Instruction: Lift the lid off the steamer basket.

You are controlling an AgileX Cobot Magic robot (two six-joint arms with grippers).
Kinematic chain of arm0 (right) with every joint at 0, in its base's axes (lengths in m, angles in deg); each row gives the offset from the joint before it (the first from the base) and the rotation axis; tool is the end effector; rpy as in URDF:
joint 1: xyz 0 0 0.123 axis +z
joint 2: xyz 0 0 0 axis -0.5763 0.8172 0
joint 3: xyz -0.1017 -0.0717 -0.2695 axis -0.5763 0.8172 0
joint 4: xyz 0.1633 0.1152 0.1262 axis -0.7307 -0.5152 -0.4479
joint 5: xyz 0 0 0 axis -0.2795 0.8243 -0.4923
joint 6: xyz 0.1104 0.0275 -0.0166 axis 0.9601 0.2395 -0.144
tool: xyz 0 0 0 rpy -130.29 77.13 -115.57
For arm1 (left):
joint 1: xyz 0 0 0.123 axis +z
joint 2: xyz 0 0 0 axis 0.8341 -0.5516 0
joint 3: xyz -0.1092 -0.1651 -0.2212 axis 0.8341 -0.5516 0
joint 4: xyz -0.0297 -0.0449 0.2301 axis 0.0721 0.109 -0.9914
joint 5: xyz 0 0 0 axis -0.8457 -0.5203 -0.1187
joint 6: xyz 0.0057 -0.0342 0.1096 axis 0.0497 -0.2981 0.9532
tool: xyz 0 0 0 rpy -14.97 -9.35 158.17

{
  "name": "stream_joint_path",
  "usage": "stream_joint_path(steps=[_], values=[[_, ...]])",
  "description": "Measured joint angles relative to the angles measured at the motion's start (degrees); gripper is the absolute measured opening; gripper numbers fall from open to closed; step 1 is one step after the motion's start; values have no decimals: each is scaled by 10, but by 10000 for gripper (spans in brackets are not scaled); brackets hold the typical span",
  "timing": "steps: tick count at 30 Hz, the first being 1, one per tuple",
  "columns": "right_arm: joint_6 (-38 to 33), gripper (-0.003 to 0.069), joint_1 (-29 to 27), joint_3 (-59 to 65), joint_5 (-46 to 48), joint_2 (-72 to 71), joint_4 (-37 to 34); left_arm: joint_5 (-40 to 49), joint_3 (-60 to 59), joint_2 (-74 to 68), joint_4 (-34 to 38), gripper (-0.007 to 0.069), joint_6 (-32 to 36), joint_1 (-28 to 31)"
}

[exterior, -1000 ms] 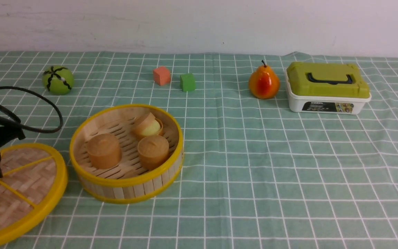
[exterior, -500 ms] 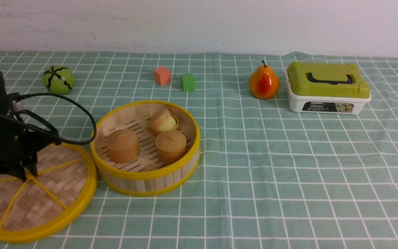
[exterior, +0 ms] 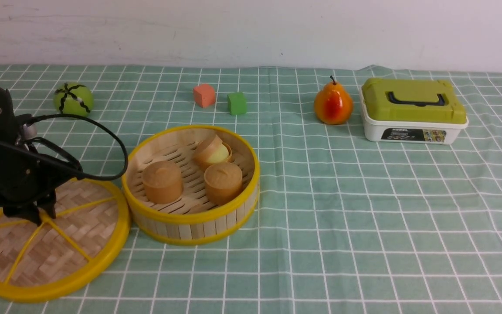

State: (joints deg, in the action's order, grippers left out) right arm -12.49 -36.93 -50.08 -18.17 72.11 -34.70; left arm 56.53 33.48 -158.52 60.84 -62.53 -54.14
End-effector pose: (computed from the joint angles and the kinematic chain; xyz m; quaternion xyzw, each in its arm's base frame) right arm 0.0474 -0.0004 0.1656 0.0707 0.8046 0.0389 0.5883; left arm 0.3595 0.0211 0.2048 -0.2372 0.9568 -0.0068 0.1679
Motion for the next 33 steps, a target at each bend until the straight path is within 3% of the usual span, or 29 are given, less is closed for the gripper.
stream_joint_path(steps=[3,5,7,11,15,19,24,25,26,33], values=[[0,242,0,0,0,0,0,5,2,0,3,271,0,0],[0,242,0,0,0,0,0,33,17,3,5,400,-1,-1],[0,242,0,0,0,0,0,55,32,13,6,466,-1,-1],[0,242,0,0,0,0,0,90,59,49,4,524,-1,-1],[0,242,0,0,0,0,0,114,74,96,-7,530,-1,-1],[0,242,0,0,0,0,0,168,78,169,-30,428,32,-1],[0,242,0,0,0,0,0,224,65,252,-33,57,46,-1],[0,242,0,0,0,0,0,224,63,257,-33,57,46,-1],[0,242,0,0,0,0,0,214,41,289,-32,-10,51,-1],[0,242,0,0,0,0,0,95,-130,488,37,-13,100,-1]])
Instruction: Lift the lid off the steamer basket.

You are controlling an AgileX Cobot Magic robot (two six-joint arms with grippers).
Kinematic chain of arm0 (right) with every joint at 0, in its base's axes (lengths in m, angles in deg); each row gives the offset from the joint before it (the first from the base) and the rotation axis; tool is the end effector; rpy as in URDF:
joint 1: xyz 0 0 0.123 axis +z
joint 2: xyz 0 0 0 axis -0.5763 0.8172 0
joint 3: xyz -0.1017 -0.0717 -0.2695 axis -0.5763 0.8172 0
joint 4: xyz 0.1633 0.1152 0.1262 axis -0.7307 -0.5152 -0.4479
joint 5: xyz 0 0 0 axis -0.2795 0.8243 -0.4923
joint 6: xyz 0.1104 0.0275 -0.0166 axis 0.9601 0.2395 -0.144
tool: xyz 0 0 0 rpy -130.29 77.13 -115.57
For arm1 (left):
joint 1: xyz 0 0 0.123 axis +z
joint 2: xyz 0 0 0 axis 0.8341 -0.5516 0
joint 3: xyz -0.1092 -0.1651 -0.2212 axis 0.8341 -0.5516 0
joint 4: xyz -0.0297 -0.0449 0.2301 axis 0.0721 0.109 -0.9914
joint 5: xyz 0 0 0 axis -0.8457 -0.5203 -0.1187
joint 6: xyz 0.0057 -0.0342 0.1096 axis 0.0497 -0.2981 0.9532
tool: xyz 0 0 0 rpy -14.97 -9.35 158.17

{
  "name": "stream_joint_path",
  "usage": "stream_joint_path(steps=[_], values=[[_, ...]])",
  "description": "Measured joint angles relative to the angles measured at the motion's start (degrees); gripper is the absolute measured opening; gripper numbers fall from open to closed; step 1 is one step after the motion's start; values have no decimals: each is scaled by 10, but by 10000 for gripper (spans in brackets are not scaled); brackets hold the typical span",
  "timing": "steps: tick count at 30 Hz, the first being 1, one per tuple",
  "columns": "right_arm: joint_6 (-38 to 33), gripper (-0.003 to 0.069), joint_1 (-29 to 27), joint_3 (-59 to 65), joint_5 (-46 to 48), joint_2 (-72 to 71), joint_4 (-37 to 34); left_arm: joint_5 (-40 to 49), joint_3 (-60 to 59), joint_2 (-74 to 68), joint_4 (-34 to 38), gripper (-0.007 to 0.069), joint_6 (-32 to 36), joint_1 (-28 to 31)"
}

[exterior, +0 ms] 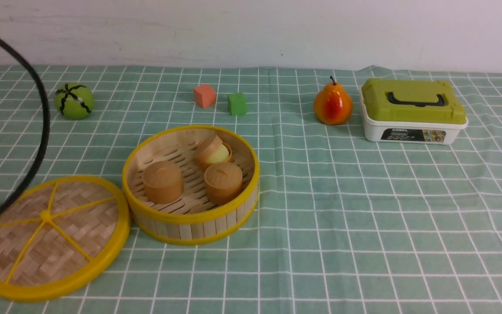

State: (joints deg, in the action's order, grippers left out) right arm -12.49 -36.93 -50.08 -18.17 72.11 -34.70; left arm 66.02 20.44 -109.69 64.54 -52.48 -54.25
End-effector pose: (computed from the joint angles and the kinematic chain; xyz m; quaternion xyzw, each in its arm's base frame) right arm 0.0474 -0.0004 0.1656 0.0707 0.8046 0.0389 0.5883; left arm 0.1693 0.0079 0.3599 -0.1618 0.9084 -0.0470 0.3826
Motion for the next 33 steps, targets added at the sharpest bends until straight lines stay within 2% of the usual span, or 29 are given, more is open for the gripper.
stream_joint_path(steps=[2,3,5,6,10,11,12,18,22,23,24,27,28,30,33], values=[[0,242,0,0,0,0,0,-64,-89,69,48,-13,36,0],[0,242,0,0,0,0,0,-64,-96,69,48,-13,39,0],[0,242,0,0,0,0,0,-132,-191,130,113,-13,82,0],[0,242,0,0,0,0,0,-132,-191,130,113,-13,82,0],[0,242,0,0,0,0,0,-216,-314,186,230,-13,156,0],[0,242,0,0,0,0,0,-216,-314,187,230,-13,156,0],[0,242,0,0,0,0,0,-230,-330,196,273,-13,185,0],[0,242,0,0,0,0,0,-250,-334,200,387,-13,289,0],[0,242,0,0,0,0,0,-249,-334,200,525,-13,417,0],[0,242,0,0,0,0,0,-248,-334,200,533,-13,424,0],[0,242,0,0,0,0,0,-242,-334,200,594,-13,476,0],[0,242,0,0,0,0,0,-222,-334,200,683,-13,565,0],[0,242,0,0,0,0,0,-220,-334,200,689,-13,565,0],[0,242,0,0,0,0,0,-206,-334,204,756,-13,625,0],[0,242,0,0,0,0,0,-206,-334,211,795,-13,653,0]])
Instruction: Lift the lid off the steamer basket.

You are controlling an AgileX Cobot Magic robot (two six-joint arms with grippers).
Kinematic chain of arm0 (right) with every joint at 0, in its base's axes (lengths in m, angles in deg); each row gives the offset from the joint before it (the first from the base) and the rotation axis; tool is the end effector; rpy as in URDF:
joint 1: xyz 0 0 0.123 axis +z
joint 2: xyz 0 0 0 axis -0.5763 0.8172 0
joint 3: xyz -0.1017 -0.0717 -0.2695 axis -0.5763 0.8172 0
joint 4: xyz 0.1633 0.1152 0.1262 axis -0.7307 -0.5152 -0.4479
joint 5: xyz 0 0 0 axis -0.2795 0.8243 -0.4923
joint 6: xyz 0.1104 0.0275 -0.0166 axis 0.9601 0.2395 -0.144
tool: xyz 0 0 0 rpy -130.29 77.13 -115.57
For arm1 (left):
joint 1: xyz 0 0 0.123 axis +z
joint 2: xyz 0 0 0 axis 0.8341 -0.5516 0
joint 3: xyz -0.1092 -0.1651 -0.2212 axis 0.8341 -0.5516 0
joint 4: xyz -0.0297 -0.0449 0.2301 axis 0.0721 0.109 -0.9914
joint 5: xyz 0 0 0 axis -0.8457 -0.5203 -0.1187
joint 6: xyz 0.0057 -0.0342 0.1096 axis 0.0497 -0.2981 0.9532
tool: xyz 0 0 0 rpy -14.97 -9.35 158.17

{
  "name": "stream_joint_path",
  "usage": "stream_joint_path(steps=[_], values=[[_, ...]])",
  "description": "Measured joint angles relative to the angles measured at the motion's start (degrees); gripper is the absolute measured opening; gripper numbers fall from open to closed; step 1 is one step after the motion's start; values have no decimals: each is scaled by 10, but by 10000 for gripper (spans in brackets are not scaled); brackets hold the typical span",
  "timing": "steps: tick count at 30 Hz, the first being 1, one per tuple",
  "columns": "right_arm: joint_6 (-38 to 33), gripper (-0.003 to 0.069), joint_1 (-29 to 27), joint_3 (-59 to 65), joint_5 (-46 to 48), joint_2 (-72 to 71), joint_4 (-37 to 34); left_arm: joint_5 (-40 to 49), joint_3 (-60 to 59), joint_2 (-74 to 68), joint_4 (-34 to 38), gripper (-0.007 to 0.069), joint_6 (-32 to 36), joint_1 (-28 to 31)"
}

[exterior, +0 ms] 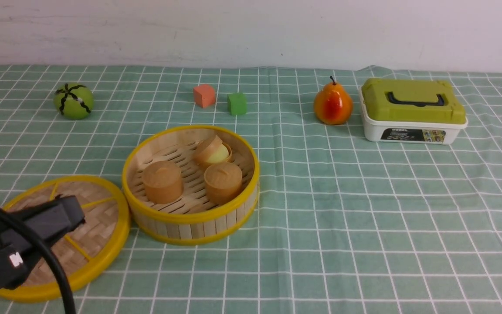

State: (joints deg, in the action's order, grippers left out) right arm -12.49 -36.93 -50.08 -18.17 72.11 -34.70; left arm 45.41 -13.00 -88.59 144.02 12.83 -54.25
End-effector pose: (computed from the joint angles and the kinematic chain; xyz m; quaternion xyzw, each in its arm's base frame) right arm 0.0474 -0.0004 0.1656 0.0707 0.8046 0.0389 0.5883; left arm 0.1086 -0.0560 0.3031 -0.0374 0.7620 -0.3487 0.5444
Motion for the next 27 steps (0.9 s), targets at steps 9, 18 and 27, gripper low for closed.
stream_joint_path(steps=[9,18,27], values=[[0,242,0,0,0,0,0,11,0,1,8,-13,9,0],[0,242,0,0,0,0,0,-49,0,1,-96,-13,21,0],[0,242,0,0,0,0,0,-69,-23,51,-257,-13,-38,0]])
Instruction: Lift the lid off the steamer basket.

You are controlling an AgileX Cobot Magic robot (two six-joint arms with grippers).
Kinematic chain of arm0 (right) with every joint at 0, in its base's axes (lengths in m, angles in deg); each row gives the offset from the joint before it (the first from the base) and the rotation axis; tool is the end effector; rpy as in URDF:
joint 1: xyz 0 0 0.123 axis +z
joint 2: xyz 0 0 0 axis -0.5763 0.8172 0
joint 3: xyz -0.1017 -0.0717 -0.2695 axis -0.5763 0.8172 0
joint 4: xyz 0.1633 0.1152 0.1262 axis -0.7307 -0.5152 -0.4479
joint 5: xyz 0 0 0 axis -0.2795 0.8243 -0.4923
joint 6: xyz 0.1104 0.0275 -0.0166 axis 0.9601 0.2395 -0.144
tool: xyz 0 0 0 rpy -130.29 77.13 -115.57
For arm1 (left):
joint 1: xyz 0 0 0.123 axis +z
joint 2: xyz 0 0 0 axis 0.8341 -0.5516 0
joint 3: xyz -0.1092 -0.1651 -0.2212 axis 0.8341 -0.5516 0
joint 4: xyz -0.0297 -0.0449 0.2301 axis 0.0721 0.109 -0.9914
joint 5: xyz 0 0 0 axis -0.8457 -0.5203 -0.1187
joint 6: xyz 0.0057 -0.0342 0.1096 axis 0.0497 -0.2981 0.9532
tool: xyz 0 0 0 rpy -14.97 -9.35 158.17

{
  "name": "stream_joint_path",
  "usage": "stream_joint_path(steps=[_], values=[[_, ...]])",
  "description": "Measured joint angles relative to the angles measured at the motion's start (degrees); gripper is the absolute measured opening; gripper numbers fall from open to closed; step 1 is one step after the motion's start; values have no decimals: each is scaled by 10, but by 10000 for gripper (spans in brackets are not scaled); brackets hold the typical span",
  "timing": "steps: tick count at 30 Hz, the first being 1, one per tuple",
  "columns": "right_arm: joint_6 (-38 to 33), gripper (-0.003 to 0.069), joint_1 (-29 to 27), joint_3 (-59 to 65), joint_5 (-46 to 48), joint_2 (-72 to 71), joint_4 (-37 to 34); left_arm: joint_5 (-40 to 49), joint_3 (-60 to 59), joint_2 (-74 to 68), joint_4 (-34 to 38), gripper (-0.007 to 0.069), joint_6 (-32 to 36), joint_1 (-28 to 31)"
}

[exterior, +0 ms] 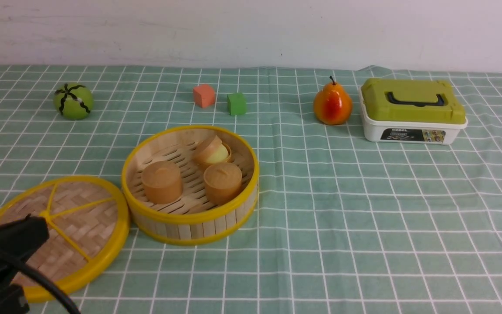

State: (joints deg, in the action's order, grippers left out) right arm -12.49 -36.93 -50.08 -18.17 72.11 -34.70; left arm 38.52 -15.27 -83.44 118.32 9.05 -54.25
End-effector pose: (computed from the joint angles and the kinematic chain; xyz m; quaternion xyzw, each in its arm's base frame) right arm 0.0474 -0.0004 0.1656 0.0707 0.8046 0.0389 0.5883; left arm 0.0979 -0.0356 0.2809 0.0404 0.7980 -0.1631 0.5788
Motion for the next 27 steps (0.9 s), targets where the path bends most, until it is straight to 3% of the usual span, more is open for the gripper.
stream_joint_path(steps=[1,3,4,5,6,7,10,14,18,27], values=[[0,242,0,0,0,0,0,-1,-1,7,-13,-13,-6,0],[0,242,0,0,0,0,0,-5,-19,39,-85,-13,-85,0],[0,242,0,0,0,0,0,-16,-41,73,-169,-13,-168,0],[0,242,0,0,0,0,0,-16,-41,73,-169,-13,-168,0],[0,242,0,0,0,0,0,-31,-69,104,-247,-12,-276,-5],[0,242,0,0,0,0,0,-36,-72,112,-267,-12,-288,-6],[0,242,0,0,0,0,0,-81,-137,176,-426,-9,-495,-37],[0,242,0,0,0,0,0,-97,-188,233,-526,-8,-631,-62],[0,242,0,0,0,0,0,-89,-226,277,-548,-3,-670,-65],[0,242,0,0,0,0,0,-39,-233,284,-556,3,-675,-65]])
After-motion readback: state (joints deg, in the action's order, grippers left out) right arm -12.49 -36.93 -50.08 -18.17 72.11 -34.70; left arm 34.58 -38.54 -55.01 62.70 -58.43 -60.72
